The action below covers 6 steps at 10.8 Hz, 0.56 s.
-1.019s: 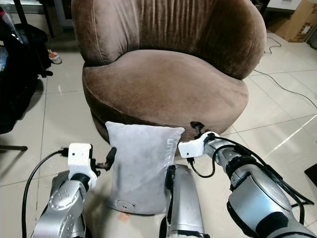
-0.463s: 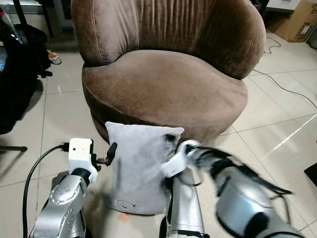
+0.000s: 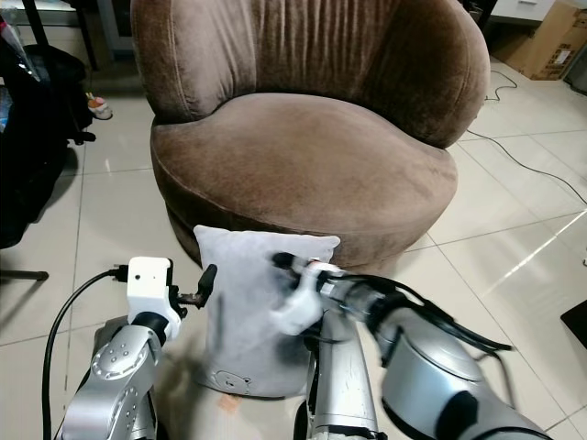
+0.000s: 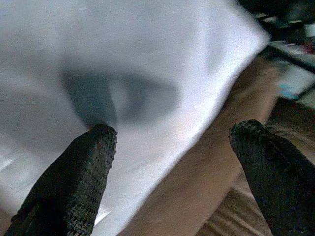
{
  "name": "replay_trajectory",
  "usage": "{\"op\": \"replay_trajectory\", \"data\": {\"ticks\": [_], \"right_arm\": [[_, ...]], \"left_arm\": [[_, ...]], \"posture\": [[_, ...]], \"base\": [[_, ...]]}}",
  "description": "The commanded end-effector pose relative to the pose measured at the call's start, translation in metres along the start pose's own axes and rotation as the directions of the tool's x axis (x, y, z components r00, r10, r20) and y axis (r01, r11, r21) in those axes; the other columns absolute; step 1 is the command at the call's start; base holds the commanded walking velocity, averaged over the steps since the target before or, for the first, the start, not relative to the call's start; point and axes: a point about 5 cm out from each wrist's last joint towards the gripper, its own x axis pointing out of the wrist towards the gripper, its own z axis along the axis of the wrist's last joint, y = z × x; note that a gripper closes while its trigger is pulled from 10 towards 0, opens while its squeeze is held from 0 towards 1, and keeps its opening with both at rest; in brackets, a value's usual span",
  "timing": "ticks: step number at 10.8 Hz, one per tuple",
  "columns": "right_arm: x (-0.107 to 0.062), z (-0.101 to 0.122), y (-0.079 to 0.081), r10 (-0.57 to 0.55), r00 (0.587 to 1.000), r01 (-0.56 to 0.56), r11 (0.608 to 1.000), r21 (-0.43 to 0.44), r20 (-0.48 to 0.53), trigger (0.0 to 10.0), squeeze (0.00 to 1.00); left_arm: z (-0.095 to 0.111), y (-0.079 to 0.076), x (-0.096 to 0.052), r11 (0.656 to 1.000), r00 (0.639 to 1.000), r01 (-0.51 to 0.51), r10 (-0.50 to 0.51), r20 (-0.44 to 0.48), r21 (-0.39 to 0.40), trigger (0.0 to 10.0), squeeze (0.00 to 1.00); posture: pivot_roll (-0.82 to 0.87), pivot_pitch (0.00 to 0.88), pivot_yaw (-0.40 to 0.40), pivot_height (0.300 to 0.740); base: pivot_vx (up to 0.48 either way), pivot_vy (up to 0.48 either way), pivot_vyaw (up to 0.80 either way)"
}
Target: Move the pillow to the sofa from floor
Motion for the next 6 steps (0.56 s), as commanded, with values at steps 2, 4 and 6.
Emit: {"op": "replay_trajectory", "data": {"ticks": [2, 4, 6], "right_arm": [[-0.002, -0.013, -0.020, -0.107, 0.994, 0.108, 0.994, 0.037, -0.018, 10.0, 0.00], [-0.008, -0.021, -0.017, -0.119, 0.992, 0.122, 0.990, 0.067, -0.041, 10.0, 0.00], [-0.014, -0.030, -0.013, -0.129, 0.988, 0.138, 0.984, 0.115, -0.080, 10.0, 0.00]], "left_arm": [[0.001, -0.005, 0.000, 1.000, 1.000, 0.006, -0.006, 0.006, -0.008, 10.0, 0.00], [0.001, -0.006, 0.001, 1.000, 1.000, 0.012, -0.012, 0.006, -0.005, 10.0, 0.00], [0.002, -0.005, 0.003, 1.000, 1.000, 0.018, -0.018, 0.008, -0.003, 10.0, 0.00]], "posture": [[-0.02, 0.017, -0.168, 0.412], [-0.03, 0.016, -0.166, 0.412], [-0.04, 0.016, -0.155, 0.412]], "base": [[0.000, 0.000, 0.00], [0.000, 0.000, 0.00], [0.000, 0.000, 0.00]]}}
